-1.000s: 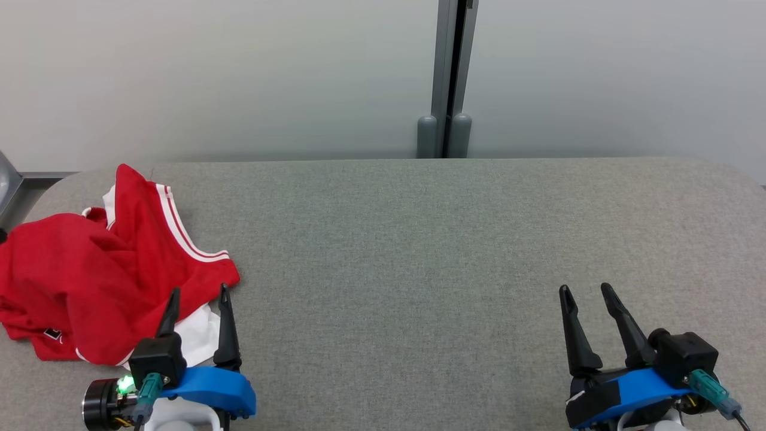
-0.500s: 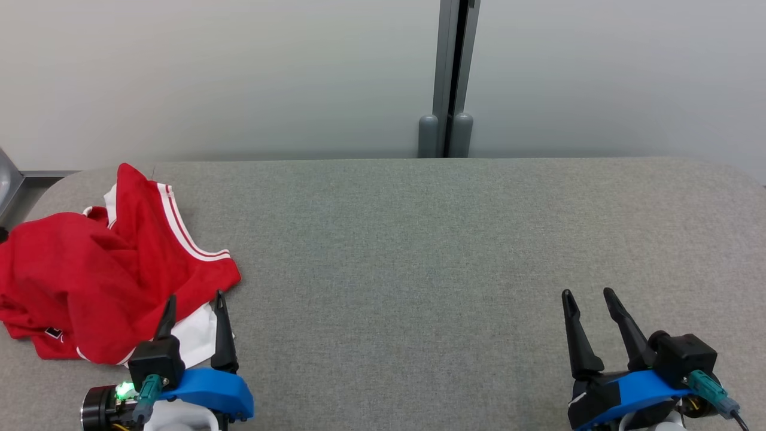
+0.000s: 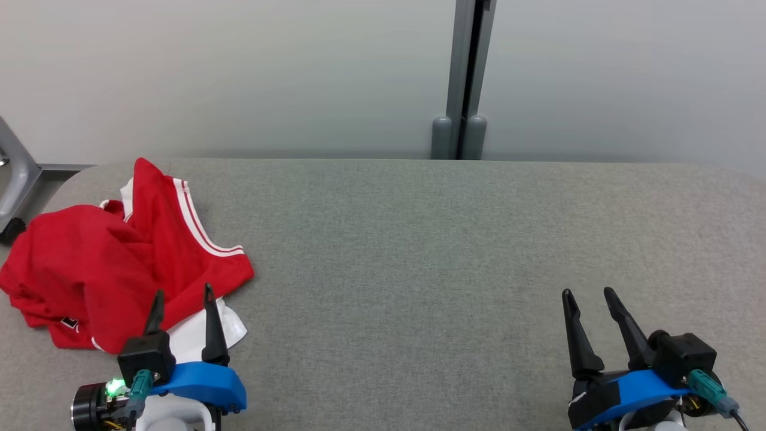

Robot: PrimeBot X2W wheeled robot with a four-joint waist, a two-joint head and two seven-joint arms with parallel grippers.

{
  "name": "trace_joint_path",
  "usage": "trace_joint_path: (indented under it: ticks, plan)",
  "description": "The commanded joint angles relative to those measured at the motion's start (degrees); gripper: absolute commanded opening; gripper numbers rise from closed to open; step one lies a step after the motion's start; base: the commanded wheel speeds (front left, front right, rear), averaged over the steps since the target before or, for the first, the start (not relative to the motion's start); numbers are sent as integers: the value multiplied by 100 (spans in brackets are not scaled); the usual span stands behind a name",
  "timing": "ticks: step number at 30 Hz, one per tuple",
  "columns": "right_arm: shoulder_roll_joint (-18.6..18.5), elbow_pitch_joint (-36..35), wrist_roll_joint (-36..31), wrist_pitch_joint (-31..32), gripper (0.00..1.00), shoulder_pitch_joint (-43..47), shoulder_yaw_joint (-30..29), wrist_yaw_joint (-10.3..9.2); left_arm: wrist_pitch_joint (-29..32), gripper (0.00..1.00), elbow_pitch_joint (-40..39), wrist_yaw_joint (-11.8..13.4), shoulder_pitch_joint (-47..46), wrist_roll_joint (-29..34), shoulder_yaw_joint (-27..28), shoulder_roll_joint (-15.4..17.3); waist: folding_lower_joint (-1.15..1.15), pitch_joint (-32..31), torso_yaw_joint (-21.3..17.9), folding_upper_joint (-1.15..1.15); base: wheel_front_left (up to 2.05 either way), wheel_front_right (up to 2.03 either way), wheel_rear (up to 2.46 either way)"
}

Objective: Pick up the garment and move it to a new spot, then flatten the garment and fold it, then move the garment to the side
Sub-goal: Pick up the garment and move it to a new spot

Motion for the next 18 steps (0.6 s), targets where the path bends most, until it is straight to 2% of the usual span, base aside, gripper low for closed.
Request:
trace_joint_path:
  ticks: [1,18]
  plan:
    - [-36,-26,-49,-29,100,-36,7,15,-17,100,-39,34,-26,4,52,37,0,20,100,0,0,0,0]
    - [-37,-78,18,-27,100,82,43,14,-16,100,-320,62,110,13,88,163,0,31,1348,0,0,0,0]
